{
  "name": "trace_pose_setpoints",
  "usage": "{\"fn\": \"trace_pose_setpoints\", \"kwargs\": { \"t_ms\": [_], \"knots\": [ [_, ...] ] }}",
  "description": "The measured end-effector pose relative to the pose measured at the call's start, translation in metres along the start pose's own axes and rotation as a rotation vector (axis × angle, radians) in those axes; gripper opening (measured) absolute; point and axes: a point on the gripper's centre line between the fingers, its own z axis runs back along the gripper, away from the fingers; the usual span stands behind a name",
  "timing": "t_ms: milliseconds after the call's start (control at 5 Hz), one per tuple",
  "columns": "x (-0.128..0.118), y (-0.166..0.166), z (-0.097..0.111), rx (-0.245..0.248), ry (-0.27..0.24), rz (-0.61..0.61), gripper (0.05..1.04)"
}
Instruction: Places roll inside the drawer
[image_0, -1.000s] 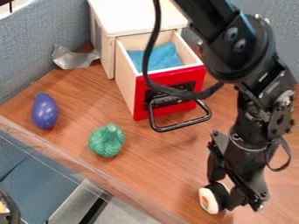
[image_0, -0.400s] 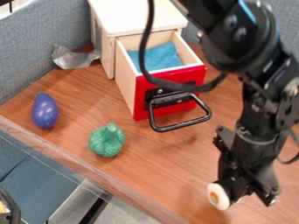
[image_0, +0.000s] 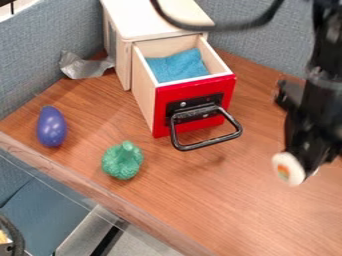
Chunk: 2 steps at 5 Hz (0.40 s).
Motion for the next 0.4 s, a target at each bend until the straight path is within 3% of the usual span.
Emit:
{"fn": "trace_pose_setpoints", "kwargs": {
  "t_ms": [200, 400],
  "knots": [
    [0.01, 0.017, 0.016, -0.021, -0.038, 0.047, 0.324],
    [0.024, 0.064, 0.033, 0.014, -0.107, 0.133, 0.324]
  ]
}}
